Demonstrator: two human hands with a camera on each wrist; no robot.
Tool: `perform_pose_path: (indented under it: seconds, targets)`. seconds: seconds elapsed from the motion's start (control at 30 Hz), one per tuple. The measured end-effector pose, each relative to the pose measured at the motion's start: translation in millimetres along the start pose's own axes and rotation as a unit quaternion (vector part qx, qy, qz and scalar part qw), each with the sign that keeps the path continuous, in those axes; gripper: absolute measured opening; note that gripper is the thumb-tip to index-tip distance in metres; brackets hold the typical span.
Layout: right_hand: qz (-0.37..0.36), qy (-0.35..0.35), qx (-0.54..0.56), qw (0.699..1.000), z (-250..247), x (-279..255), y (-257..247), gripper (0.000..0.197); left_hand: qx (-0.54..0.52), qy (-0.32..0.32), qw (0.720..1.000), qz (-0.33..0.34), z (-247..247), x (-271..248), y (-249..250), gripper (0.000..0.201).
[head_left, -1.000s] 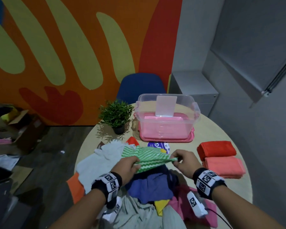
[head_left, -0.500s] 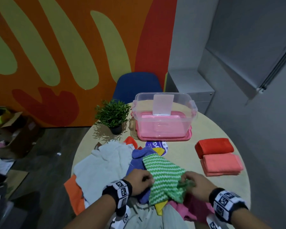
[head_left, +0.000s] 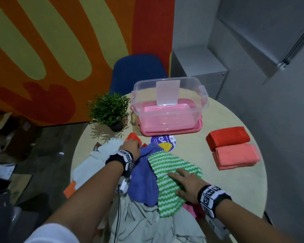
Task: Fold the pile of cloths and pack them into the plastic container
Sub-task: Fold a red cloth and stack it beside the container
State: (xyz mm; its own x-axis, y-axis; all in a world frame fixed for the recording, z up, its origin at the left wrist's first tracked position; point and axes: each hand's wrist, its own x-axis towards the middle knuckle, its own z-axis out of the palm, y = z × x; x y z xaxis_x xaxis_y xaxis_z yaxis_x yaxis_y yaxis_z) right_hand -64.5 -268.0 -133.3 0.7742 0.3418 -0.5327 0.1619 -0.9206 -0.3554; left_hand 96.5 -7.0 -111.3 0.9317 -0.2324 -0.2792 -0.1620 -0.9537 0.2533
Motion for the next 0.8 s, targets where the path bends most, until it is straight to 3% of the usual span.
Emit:
perform_pose_path:
  seconds: [0.1,0.23,0.33,0.47,0.6,0.8]
  targets:
    - [0.001,0.004,-0.009,1.000,1.2,0.4,1.6,0.074,0.046,-0.011,0.999,0.006,4.2,26.3,-8.4,0.018]
    - [0.007,-0.002,0.004,1.000,-0.3,0.1,0.7,0.072,0.052,-0.058,0.997,0.022,10.2,54.1,-16.0,0.032]
    - [0.004,-0.002,0.003,1.000,-1.7,-0.1,2.8,0.073,0.132,-0.098,0.985,0.058,13.6,63.0,-14.5,0.017]
    - [-0.001,0.002,0.015,1.000,-1.0,-0.4,3.8,0.074,0.213,-0.075,0.974,0.023,11.8,63.6,-6.7,0.024]
    - [-0.002,0.009,0.013,1.000,-1.1,-0.3,3.6,0.075,0.158,0.006,0.987,-0.003,-20.6,59.1,3.1,0.017]
    - [0.008,-0.001,0.001,1.000,-2.9,0.7,-0.9,0.074,-0.051,0.089,0.995,-0.014,-98.0,27.7,21.0,0.009]
